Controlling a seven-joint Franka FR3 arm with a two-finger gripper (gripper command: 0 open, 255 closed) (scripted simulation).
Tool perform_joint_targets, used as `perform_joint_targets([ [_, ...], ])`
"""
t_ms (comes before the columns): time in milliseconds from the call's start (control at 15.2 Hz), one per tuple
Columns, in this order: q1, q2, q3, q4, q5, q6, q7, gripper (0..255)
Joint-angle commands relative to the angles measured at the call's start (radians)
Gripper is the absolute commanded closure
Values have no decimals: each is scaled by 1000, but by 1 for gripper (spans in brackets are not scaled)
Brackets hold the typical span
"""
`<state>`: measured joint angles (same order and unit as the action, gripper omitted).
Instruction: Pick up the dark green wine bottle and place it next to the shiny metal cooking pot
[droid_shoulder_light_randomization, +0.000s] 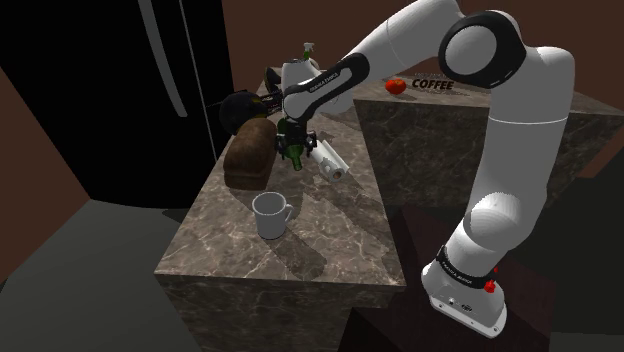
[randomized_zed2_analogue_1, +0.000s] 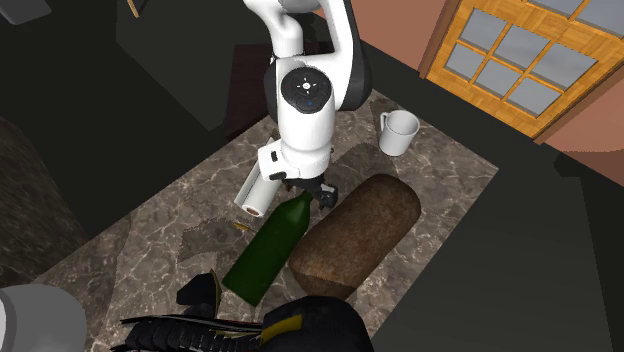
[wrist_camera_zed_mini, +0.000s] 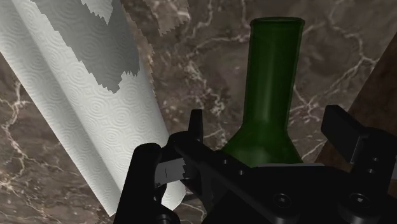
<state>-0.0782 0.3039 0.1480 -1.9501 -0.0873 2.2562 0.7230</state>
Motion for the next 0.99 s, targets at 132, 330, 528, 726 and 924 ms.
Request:
perform_joint_targets([
  [132,1,4,0,0,0,1,0,0],
  [330,1,4,0,0,0,2,2,255],
  [528,1,3,0,-3,0,4,2,255],
  [726,1,2,1,-5,0,4,2,255],
  [924,0,-4,1,4,2,-10,-1,255],
])
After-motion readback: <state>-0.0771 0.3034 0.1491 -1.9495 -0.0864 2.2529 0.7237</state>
